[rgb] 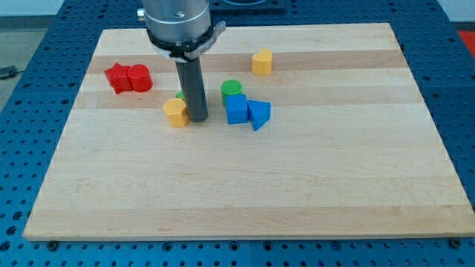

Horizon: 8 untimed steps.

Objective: Move the blue cubes diagonally bottom right to the green circle

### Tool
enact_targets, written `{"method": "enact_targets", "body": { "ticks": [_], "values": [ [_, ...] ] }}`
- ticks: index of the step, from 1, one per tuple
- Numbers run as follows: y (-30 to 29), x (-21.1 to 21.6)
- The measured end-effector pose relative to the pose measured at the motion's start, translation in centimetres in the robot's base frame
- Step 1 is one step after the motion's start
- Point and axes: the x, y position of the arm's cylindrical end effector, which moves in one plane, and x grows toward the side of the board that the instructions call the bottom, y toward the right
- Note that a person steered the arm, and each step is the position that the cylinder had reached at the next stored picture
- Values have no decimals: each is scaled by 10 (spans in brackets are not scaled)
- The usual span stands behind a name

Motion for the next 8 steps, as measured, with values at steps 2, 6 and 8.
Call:
{"method": "enact_targets", "body": {
  "ticks": [2,6,8],
  "values": [
    [24,-20],
    [137,5],
    [117,-2]
  ]
}}
